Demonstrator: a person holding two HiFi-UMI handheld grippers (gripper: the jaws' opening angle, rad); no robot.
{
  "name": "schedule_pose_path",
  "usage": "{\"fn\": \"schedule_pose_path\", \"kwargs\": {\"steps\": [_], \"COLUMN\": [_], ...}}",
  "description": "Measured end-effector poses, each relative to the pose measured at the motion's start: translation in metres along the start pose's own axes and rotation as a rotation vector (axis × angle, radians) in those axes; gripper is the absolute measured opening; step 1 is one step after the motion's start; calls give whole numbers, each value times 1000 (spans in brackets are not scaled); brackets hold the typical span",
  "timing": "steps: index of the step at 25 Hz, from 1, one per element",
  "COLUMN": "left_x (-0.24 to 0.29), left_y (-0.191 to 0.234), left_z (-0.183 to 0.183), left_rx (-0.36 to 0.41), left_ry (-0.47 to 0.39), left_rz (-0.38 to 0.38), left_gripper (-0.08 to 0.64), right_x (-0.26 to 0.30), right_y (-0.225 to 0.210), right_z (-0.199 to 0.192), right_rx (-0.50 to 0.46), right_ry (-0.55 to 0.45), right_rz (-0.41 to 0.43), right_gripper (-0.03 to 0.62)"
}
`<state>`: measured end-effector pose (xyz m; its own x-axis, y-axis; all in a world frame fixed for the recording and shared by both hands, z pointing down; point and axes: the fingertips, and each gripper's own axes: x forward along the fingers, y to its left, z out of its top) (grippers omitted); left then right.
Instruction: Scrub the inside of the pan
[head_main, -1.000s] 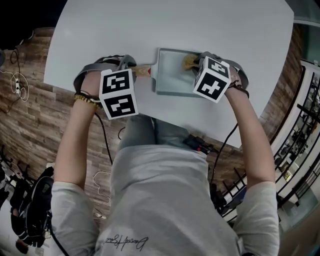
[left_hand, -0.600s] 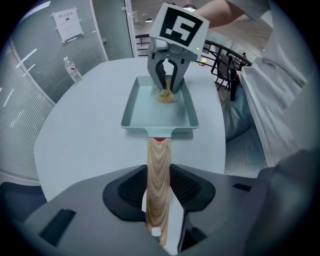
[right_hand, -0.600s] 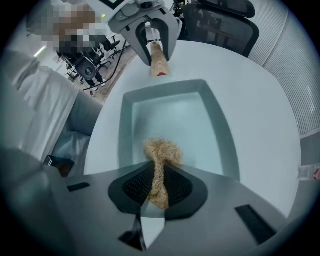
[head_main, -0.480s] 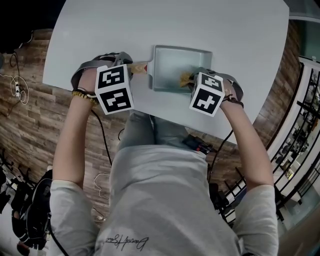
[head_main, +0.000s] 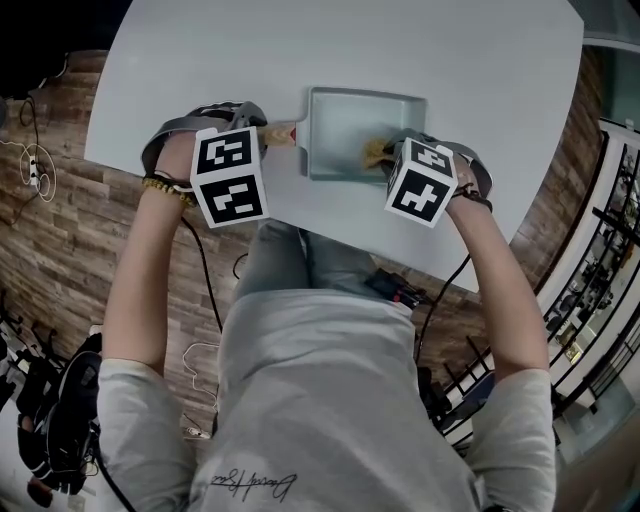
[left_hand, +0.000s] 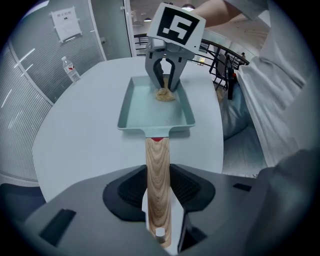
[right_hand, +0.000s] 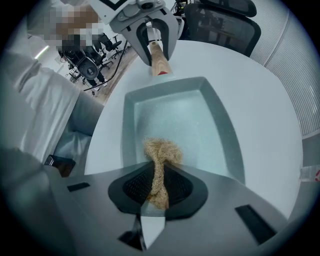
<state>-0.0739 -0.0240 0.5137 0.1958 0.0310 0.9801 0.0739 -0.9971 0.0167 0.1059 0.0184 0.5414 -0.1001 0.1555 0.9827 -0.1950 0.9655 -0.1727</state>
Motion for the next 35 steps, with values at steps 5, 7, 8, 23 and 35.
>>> {"fn": "schedule_pose_path", "kwargs": {"steps": [5,7,8,23,35], "left_x": [-3,-4,-5,-8,2], "left_y": [-4,-5,-6,-3,7], "left_z": [4,7,8,8,-6], "left_rx": [2,4,5,-40,-50], "left_ry": [3,1,-2,9,6], "left_rz": [1,1,2,30,20], "left_gripper": [150,150,150,150,152], "right_x": [-7,-11,-13,-19,-1], "right_y": [-31,-43,-47,-60,-11], "right_z": [-1,-2,-2,2,0], "right_rx": [0,-3,-8,-37,-38], "right_ry": [20,23,24,-12,-5], "right_rz": [-24,-34,-37,-97,16], "right_gripper": [69,69,69,69,69]}}
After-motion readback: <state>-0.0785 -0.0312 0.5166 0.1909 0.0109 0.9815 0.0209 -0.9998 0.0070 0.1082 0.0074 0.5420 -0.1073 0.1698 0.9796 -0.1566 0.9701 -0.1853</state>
